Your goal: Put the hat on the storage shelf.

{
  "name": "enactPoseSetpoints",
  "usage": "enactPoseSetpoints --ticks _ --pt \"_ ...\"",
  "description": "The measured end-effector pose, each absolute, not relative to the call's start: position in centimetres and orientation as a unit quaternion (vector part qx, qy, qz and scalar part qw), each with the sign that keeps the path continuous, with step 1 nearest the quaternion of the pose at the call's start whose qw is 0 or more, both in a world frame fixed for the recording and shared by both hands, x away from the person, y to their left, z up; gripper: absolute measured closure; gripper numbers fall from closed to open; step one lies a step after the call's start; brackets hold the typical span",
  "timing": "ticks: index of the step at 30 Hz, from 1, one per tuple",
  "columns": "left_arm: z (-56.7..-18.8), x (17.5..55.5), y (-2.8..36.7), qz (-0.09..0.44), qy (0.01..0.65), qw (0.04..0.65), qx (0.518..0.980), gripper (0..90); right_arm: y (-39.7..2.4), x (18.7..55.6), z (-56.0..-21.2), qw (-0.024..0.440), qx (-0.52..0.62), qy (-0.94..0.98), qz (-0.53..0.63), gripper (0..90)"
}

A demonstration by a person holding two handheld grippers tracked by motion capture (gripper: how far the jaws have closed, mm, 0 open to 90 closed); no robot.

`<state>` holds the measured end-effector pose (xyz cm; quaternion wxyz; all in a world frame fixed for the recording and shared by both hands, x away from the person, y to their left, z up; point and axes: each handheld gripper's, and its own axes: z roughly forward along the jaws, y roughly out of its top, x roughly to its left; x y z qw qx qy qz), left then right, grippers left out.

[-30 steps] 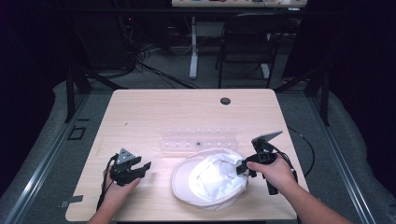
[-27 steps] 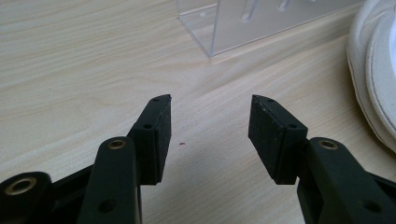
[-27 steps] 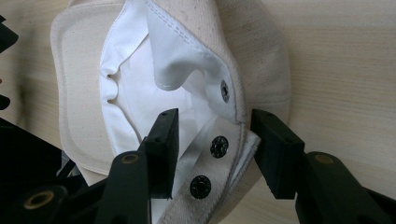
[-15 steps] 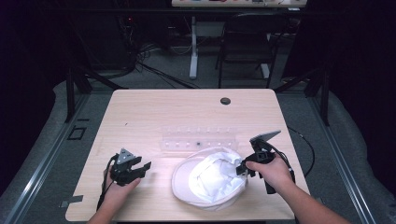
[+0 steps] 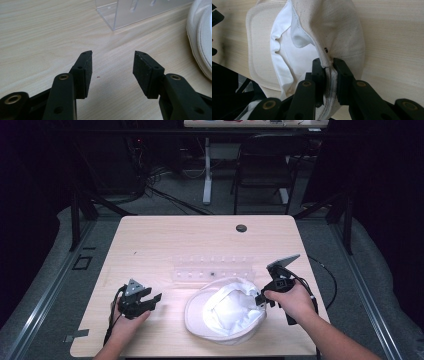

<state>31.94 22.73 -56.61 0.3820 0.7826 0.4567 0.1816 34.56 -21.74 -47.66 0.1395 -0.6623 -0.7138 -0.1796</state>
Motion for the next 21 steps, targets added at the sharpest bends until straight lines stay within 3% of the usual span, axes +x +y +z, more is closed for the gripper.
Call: enactPoseSetpoints --ticks 21 --pt "-56.6 32.0 22.7 0.180 0.454 0.378 0.787 50.9 -21.0 34.7 -44.1 0.093 -0.667 -0.723 -0.154 80.2"
